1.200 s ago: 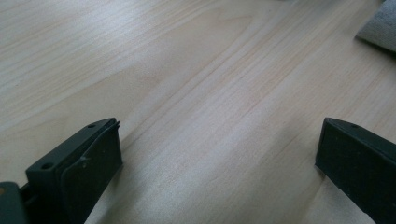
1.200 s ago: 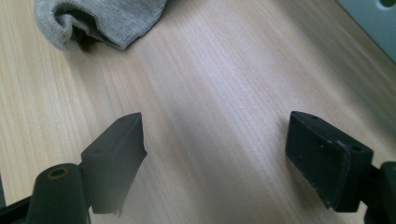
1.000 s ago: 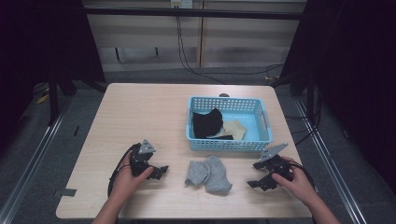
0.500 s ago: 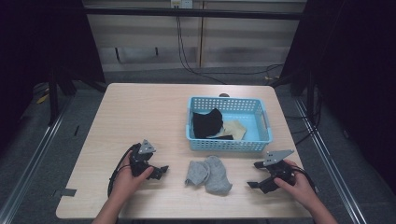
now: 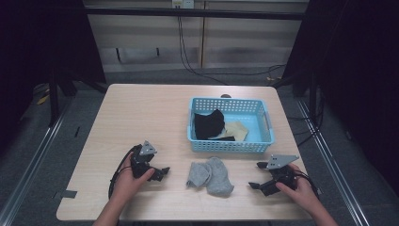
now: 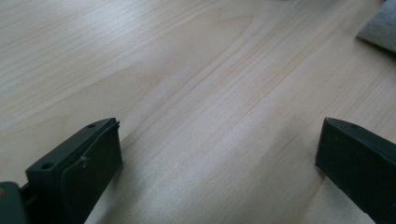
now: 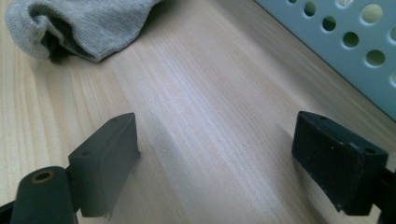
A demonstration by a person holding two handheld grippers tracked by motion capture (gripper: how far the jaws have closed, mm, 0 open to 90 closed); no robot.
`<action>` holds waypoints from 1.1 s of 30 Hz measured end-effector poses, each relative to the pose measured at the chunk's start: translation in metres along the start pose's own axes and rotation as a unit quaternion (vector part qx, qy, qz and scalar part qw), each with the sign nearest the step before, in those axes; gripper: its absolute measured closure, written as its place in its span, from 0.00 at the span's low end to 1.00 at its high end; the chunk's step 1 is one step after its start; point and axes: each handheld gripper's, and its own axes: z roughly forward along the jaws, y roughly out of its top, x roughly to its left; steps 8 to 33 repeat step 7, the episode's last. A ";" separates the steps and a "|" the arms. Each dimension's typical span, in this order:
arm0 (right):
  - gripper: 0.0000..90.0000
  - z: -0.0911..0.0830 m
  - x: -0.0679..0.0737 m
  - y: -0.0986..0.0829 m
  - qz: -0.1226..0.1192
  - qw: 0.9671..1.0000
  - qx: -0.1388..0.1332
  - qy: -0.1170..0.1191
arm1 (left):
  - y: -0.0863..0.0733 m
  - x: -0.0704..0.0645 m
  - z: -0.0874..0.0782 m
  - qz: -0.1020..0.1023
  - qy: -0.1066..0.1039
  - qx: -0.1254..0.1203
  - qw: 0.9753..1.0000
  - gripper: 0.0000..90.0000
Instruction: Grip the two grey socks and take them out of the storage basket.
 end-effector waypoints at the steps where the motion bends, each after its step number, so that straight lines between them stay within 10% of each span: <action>1: 0.16 0.000 0.000 0.000 0.000 1.000 0.000 0.000 | 0.000 0.000 0.000 -0.001 -0.001 0.000 1.000 0.00; 33: 0.16 0.000 0.000 0.000 0.000 1.000 0.000 0.000 | 0.000 0.000 0.000 0.000 0.000 0.000 1.000 0.00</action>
